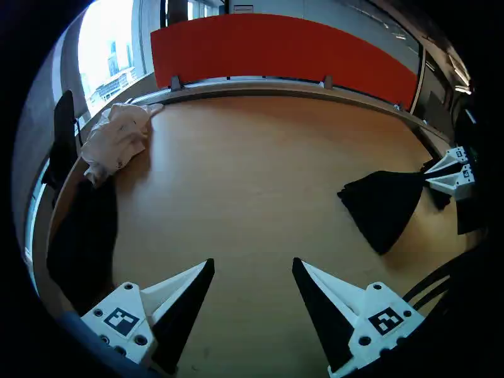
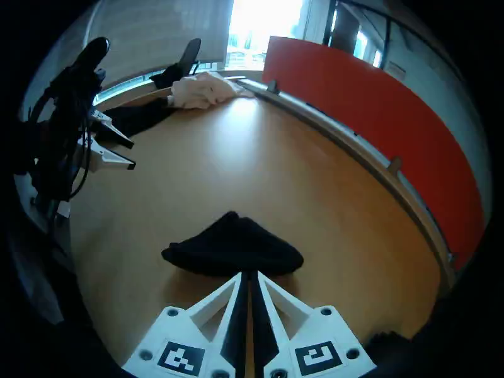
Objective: Fold towel
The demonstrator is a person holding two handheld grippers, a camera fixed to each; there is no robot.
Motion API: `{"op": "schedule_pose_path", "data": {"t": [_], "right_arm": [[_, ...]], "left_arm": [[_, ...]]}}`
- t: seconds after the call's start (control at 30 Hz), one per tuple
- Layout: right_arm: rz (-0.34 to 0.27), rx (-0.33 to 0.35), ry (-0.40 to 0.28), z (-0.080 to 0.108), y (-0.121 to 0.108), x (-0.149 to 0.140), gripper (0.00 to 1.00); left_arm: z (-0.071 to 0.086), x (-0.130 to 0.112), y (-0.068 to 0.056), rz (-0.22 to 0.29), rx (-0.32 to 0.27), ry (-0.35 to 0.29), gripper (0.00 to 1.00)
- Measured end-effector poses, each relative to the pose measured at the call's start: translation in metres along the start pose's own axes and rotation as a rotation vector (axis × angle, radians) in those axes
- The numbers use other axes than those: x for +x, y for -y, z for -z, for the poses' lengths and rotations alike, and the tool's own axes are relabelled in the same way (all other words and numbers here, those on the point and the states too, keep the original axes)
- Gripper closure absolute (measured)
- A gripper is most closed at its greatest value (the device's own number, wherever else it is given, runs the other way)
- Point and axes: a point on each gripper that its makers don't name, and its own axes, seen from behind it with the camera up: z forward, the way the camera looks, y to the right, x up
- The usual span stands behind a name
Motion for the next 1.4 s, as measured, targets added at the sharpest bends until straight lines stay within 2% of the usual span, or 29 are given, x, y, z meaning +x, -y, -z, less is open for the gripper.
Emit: {"op": "schedule_pose_path", "data": {"t": [0.3, 0.5, 0.97, 1.4], "right_arm": [[0.04, -0.044, -0.081, 0.018, -0.018, 0.056, 0.96], [0.04, -0.075, -0.116, 0.033, -0.03, 0.076, 0.96], [-0.012, -0.176, -0.13, 0.069, -0.077, 0.071, 0.96], [-0.072, -0.263, -0.093, 0.099, -0.14, 0.039, 0.96]], "left_arm": [[0.006, 0.011, -0.001, 0.005, -0.005, -0.035, 0.08], [0.009, 0.019, -0.002, 0.007, -0.009, -0.055, 0.08], [0.013, 0.022, -0.007, -0.005, -0.023, -0.069, 0.08], [0.015, 0.023, -0.007, -0.012, -0.021, -0.07, 0.08]]}}
